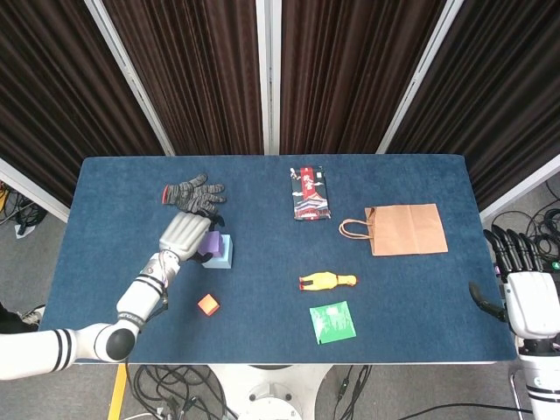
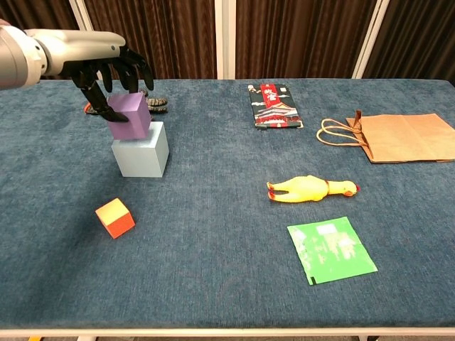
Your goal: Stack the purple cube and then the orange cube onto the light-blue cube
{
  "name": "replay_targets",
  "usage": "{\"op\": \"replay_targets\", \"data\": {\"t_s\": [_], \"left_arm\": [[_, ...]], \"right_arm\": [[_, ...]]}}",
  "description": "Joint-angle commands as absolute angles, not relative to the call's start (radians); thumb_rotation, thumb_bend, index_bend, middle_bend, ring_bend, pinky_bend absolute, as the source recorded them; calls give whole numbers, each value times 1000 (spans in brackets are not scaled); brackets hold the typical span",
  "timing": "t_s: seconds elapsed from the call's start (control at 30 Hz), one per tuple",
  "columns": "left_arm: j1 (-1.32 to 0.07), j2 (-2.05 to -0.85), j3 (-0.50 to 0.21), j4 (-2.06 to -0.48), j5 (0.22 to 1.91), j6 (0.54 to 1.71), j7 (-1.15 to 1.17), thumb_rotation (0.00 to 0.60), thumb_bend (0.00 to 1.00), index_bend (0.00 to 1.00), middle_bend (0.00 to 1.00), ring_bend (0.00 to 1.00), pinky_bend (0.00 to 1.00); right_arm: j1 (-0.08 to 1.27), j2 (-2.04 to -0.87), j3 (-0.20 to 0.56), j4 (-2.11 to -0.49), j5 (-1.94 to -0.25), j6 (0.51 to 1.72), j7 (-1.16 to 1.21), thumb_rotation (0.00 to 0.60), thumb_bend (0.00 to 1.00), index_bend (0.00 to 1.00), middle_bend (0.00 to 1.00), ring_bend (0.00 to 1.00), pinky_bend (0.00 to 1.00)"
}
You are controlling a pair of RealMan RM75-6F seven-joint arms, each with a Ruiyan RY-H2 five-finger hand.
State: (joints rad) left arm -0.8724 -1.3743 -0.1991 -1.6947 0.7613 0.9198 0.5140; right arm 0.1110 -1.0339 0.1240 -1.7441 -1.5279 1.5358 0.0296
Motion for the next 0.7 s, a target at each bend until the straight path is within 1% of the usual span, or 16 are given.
{"op": "replay_targets", "data": {"t_s": [0.03, 0.27, 0.43, 0.7], "left_arm": [[-872, -1387, -193, -1681, 763, 939, 511, 600, 284, 368, 543, 329, 378], [-871, -1412, -178, -1660, 778, 974, 513, 600, 284, 369, 546, 329, 378], [-872, -1422, -167, -1653, 783, 971, 510, 600, 284, 370, 546, 329, 378], [-879, -1424, -169, -1648, 802, 975, 505, 600, 284, 371, 546, 329, 377]], "right_arm": [[110, -1034, 125, -1743, -1528, 1538, 31, 600, 232, 73, 50, 0, 0], [110, -1033, 123, -1741, -1532, 1539, 33, 600, 233, 73, 51, 0, 0], [111, -1032, 123, -1743, -1529, 1535, 30, 600, 233, 73, 51, 0, 0], [110, -1031, 125, -1746, -1519, 1532, 29, 600, 232, 74, 51, 0, 0]]}}
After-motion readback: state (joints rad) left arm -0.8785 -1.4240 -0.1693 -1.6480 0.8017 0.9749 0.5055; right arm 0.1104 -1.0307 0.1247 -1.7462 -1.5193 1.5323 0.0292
